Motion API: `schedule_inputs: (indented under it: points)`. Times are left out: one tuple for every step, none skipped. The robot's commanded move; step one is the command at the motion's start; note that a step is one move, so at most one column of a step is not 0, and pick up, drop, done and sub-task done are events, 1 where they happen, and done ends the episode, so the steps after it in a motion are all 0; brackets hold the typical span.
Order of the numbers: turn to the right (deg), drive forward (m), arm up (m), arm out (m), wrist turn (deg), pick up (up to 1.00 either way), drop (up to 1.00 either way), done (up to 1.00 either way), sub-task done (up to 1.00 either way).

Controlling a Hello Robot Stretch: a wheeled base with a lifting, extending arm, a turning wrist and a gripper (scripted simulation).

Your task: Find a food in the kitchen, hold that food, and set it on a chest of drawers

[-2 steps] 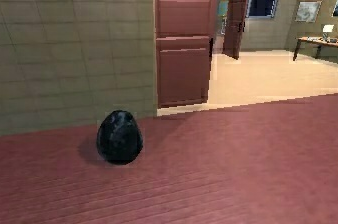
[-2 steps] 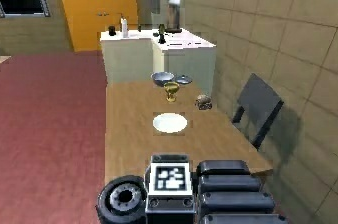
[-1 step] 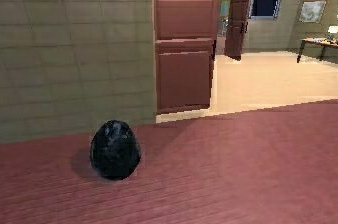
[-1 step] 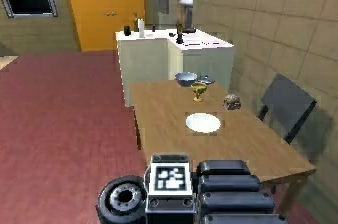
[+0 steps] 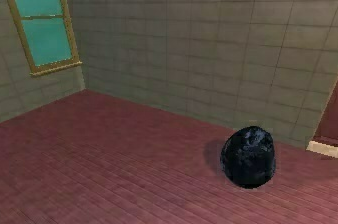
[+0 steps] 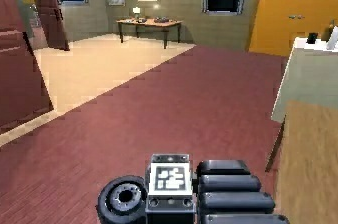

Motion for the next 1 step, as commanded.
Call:
schedule_inputs:
  points:
    - [-12.0, 0.00, 0.00, 0.00, 0.0, 0.00, 0.00, 0.00, 0.00]
